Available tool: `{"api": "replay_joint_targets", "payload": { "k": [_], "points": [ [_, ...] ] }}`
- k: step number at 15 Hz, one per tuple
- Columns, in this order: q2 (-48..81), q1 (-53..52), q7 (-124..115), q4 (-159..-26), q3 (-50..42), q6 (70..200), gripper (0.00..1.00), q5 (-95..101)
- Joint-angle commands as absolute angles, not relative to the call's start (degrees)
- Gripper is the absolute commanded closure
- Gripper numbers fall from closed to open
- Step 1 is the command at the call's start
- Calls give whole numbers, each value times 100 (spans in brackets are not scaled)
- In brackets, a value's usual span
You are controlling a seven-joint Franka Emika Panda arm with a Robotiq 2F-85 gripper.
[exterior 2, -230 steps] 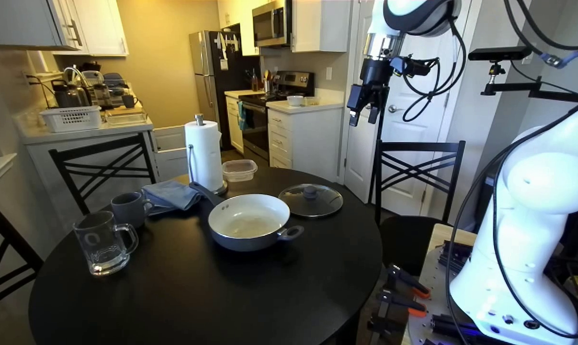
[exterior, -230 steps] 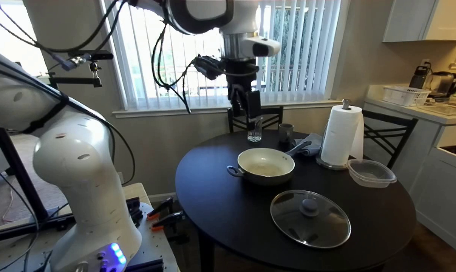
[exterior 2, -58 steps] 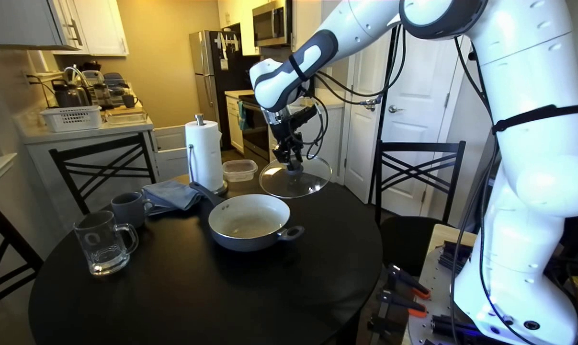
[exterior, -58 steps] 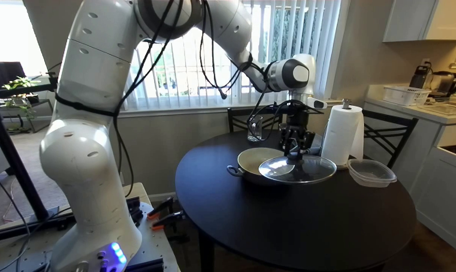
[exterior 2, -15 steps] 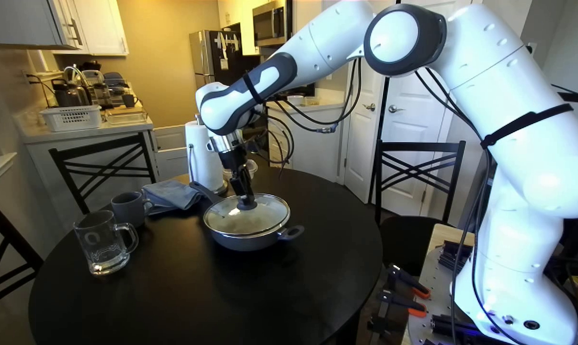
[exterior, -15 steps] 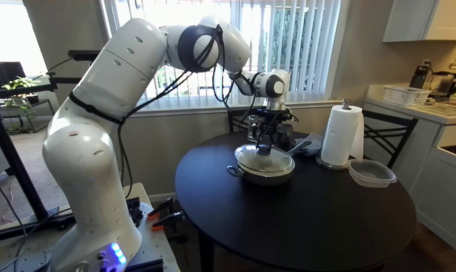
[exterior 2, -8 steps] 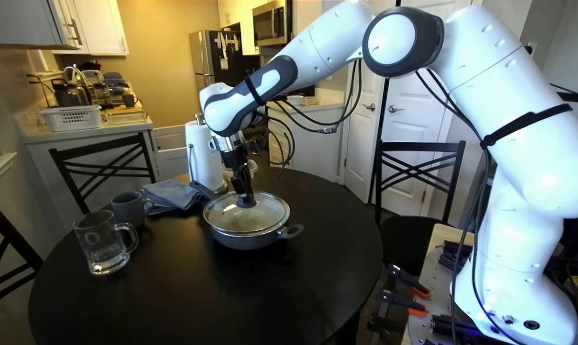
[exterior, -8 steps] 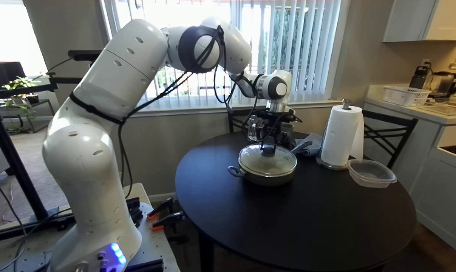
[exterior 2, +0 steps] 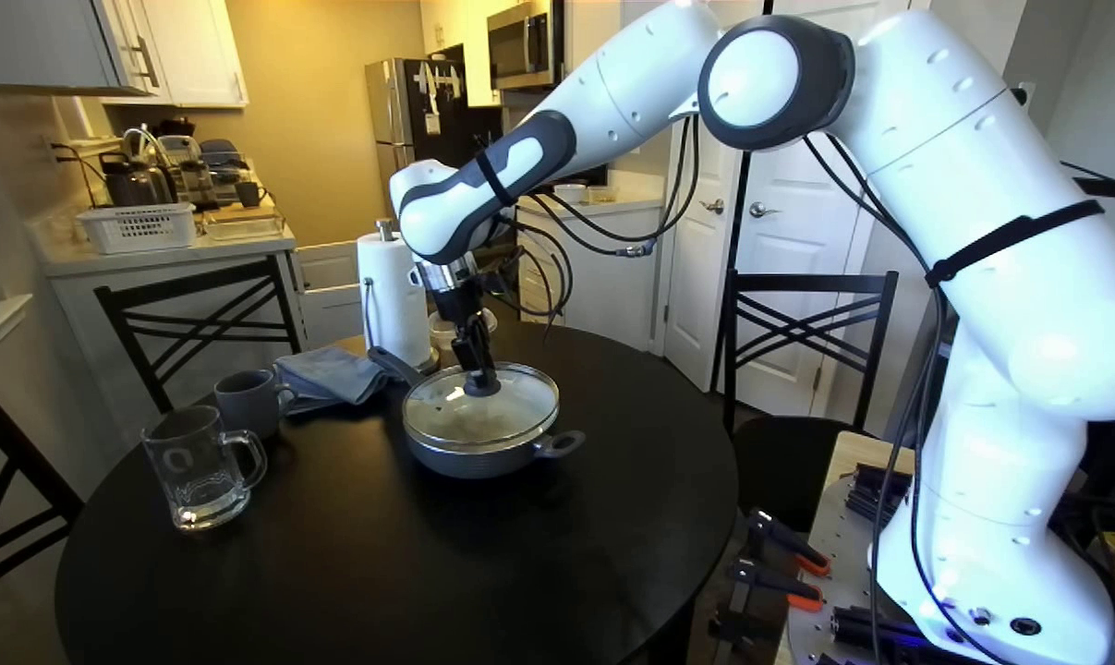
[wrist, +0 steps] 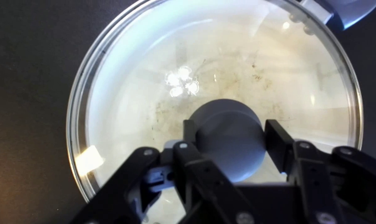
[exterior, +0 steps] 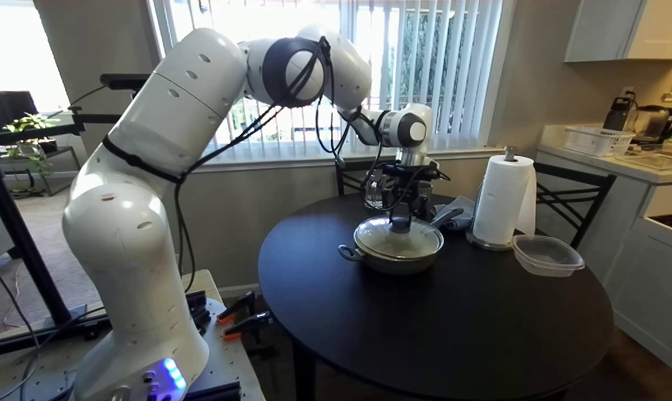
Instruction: Put the lid on the pot
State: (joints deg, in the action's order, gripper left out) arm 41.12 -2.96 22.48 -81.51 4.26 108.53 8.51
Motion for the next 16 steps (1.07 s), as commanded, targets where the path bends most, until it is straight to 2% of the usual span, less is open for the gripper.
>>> {"api": "replay_joint_targets", "payload": {
  "k": [1, 16],
  "points": [
    [3954, -251, 2358, -8231, 438, 10808, 68, 947],
    [3955, -263, 2497, -8295, 558, 10703, 68, 879]
  ]
}}
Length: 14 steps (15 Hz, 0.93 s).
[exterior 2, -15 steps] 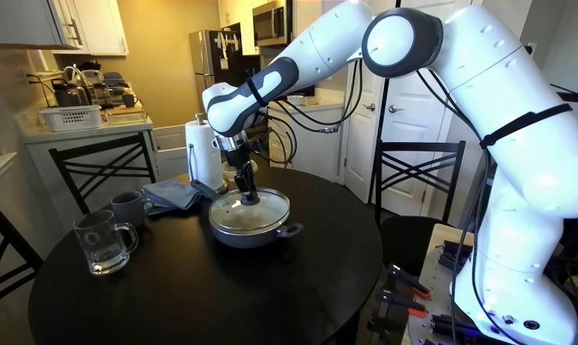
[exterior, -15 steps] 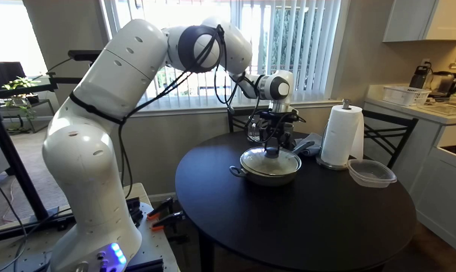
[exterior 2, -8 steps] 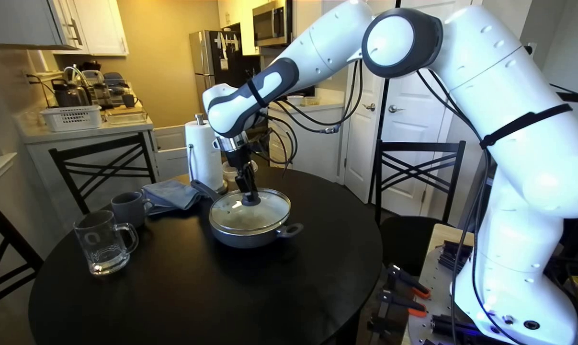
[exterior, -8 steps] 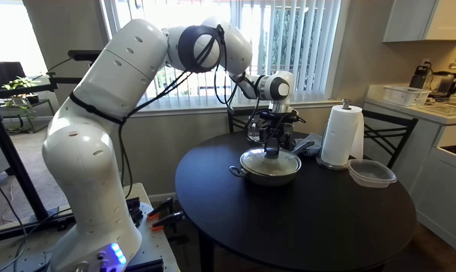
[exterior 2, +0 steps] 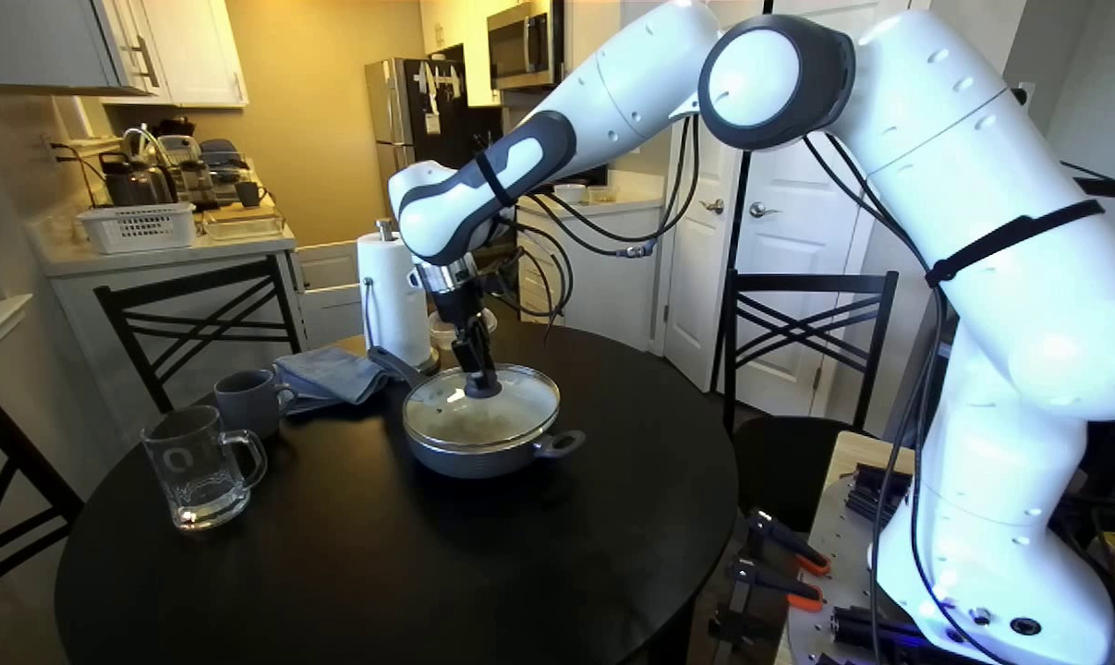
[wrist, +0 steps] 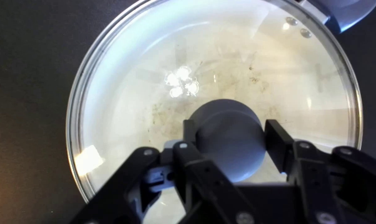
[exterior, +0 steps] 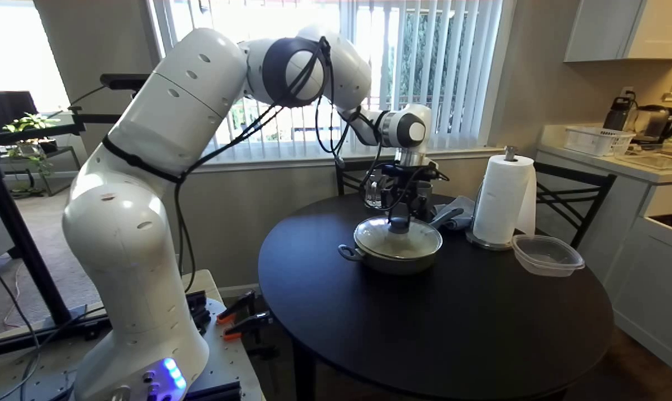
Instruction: Put the lid on the pot
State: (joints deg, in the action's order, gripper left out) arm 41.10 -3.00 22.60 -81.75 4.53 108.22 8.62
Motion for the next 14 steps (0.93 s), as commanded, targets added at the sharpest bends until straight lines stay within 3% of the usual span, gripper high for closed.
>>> {"api": "replay_joint_targets", "payload": {
  "k": [1, 14],
  "points": [
    [3958, -276, 2487, -8298, 556, 10711, 68, 895],
    [3996, -307, 2381, -8287, 510, 10704, 68, 981]
  ]
}}
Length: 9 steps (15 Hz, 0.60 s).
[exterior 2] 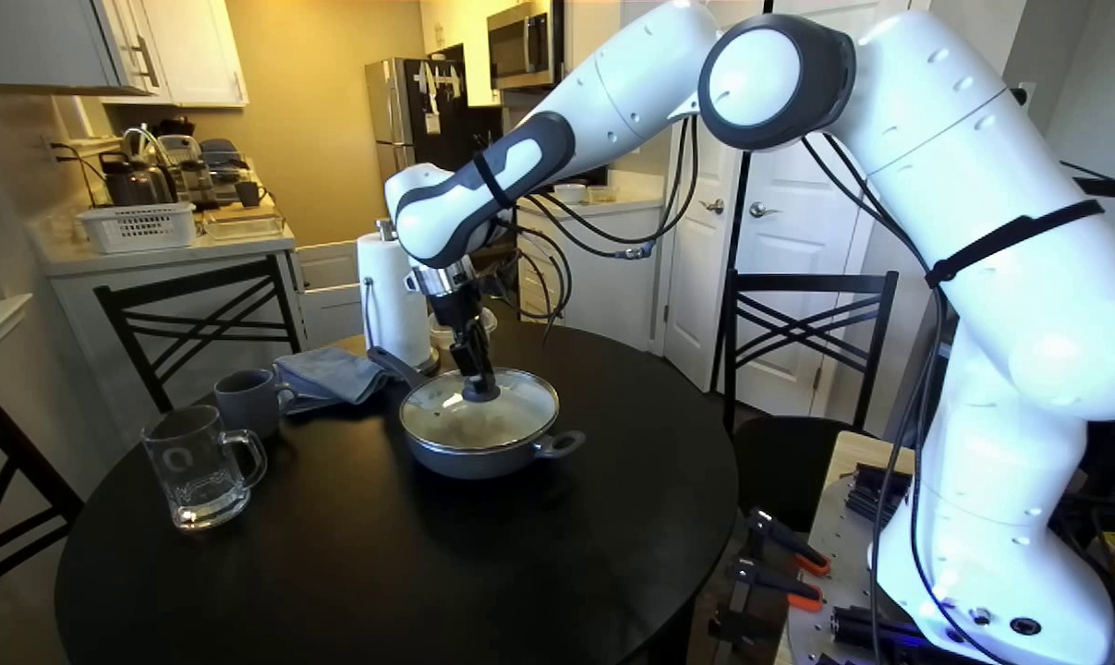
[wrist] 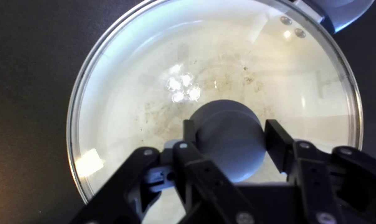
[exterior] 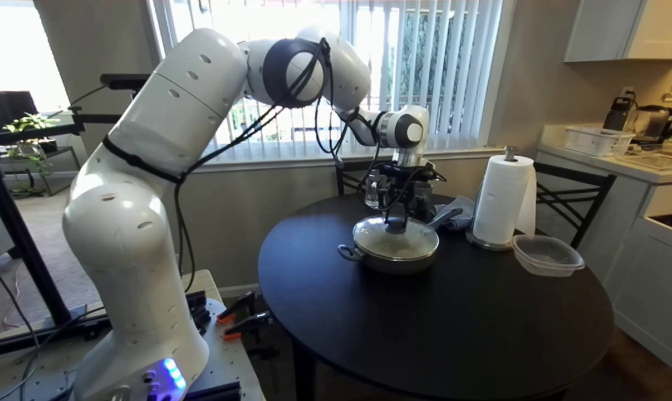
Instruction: Put the lid on the pot
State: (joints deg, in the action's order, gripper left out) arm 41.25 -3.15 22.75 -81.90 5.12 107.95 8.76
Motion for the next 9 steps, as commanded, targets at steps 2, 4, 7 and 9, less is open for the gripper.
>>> {"api": "replay_joint_targets", "payload": {
  "k": [2, 4, 7, 9],
  "points": [
    [4005, -298, 2387, -8276, 515, 10670, 17, 966],
    [4006, -308, 2366, -8266, 500, 10648, 5, 987],
    [3962, -311, 2349, -8291, 491, 10633, 0, 1008],
    [3920, -320, 2310, -8316, 470, 10635, 0, 1049]
  ]
}}
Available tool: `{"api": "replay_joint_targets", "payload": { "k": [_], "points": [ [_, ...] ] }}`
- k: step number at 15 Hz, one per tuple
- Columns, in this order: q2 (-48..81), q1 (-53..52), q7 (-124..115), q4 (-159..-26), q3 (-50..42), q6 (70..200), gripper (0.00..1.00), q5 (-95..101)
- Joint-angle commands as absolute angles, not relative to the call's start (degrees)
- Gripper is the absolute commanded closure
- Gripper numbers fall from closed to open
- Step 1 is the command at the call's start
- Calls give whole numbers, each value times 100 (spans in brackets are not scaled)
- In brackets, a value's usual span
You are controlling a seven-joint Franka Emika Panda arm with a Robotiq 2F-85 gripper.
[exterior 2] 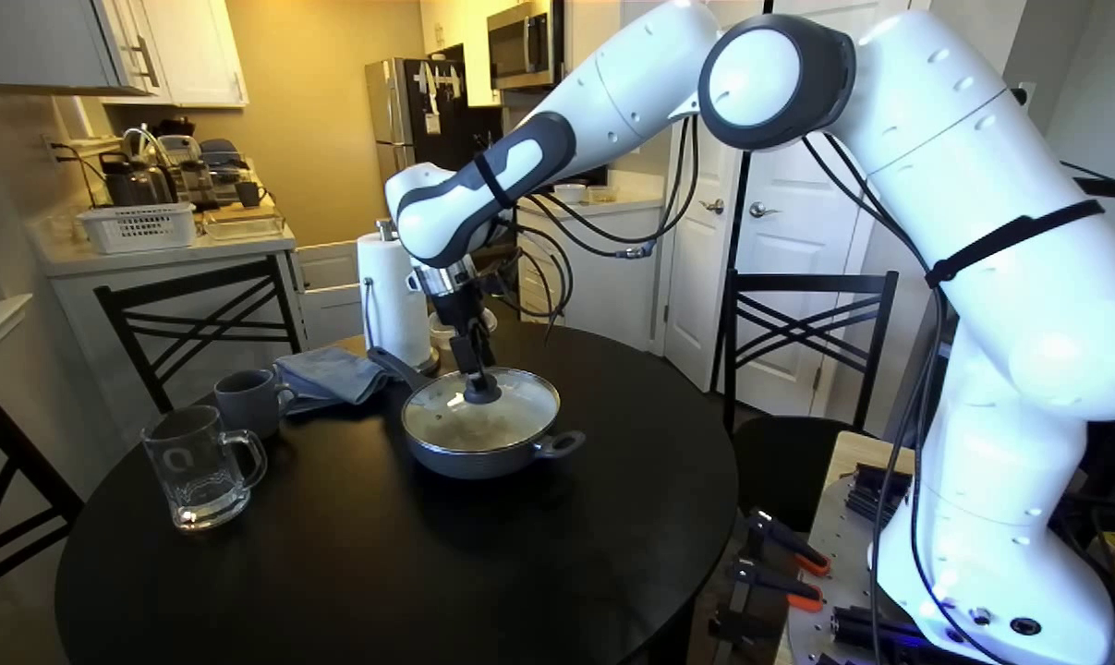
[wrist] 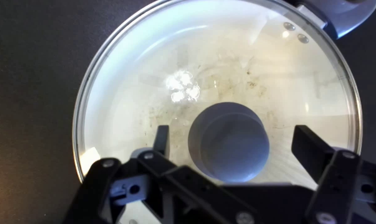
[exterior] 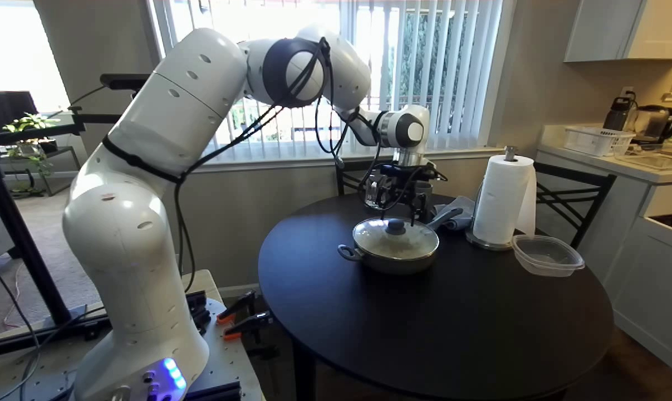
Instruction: Put the lid on the pot
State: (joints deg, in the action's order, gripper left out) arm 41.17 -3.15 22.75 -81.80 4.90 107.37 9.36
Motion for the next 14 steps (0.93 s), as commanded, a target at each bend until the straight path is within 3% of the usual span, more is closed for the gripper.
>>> {"api": "replay_joint_targets", "payload": {
  "k": [1, 14],
  "points": [
    [3886, -325, 2278, -8341, 453, 10653, 0, 1073],
    [3888, -300, 2264, -8187, 458, 10715, 0, 987]
  ]
}}
